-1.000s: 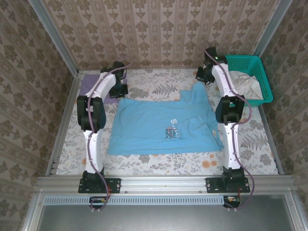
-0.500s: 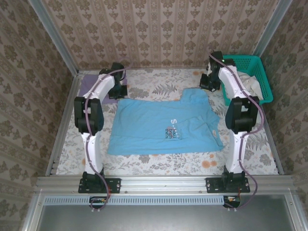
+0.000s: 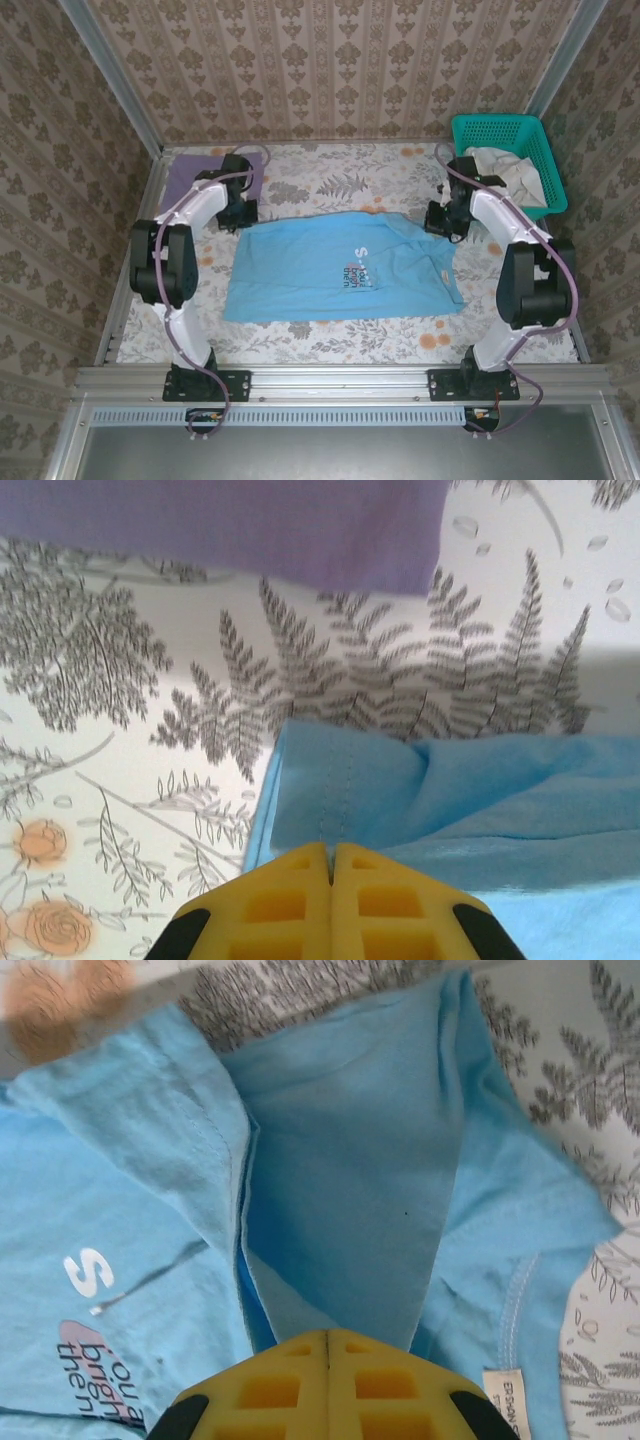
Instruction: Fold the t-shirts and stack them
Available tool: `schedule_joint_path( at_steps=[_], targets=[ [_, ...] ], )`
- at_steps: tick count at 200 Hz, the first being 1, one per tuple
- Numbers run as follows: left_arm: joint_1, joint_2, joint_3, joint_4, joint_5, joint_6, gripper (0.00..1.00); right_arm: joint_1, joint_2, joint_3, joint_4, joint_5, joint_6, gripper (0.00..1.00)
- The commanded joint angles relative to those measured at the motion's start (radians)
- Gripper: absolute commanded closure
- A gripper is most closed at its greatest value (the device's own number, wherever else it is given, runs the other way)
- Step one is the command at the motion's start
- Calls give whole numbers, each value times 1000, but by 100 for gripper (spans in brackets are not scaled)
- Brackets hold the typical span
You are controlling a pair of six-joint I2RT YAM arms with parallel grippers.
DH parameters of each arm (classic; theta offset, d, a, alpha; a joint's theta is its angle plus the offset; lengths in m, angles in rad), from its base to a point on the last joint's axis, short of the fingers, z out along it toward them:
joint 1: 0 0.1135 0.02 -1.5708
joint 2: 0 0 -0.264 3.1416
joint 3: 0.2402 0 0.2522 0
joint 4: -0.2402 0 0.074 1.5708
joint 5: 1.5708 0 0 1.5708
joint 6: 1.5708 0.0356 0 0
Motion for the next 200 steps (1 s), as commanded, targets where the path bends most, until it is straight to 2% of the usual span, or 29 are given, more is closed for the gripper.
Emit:
schedule_joint_path(
  at_steps=[1,52,120,180,189,200],
  targets=[
    [-1,-62,-67,32,16,4,100,-16,-84,-66,56,-31,19,100],
    [5,-80,-108,12,35,-5,100,-58,-157,-146,50,-69,14,100],
    [30,-81,-33,-41,57,21,100,-87,-183,-171,17,-180,-7,100],
    [22,-138,-193,-15,36,14,99,-119,-232,-296,19,-180,-7,100],
    [25,-136,-211,-12,24,6,96,-125,-240,-315,25,-186,-1,100],
    [28,-129,-223,-12,0,-5,84,-132,-250,-344,36,-193,7,100]
  ],
)
